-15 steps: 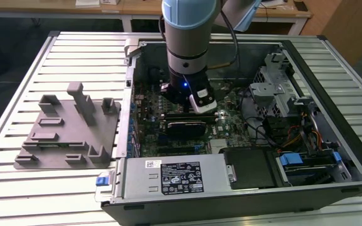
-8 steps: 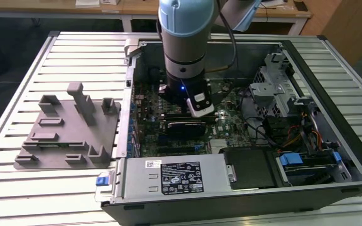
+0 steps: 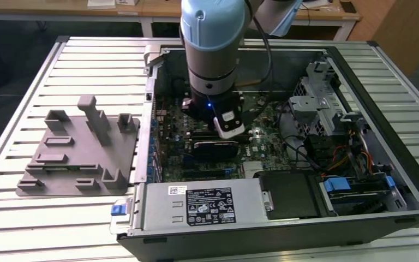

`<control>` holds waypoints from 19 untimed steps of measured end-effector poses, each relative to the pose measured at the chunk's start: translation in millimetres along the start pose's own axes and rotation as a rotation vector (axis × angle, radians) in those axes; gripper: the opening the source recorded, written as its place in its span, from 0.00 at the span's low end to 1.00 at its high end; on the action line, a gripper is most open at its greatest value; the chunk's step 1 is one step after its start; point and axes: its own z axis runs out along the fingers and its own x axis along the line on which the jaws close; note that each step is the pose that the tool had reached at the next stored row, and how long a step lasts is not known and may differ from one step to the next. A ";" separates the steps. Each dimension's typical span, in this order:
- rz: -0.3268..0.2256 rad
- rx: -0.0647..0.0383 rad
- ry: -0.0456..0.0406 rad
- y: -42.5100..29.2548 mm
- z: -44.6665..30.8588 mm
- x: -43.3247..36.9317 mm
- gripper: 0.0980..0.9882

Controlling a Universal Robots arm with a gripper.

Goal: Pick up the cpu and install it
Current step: 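Install the second cpu locking lever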

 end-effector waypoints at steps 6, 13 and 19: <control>0.001 -0.018 0.0032 -3.2 5.7 2.0 0.01; 0.003 -0.046 0.0082 -5.5 10.1 7.3 0.01; 0.004 -0.062 0.0107 -6.8 13.7 10.1 0.01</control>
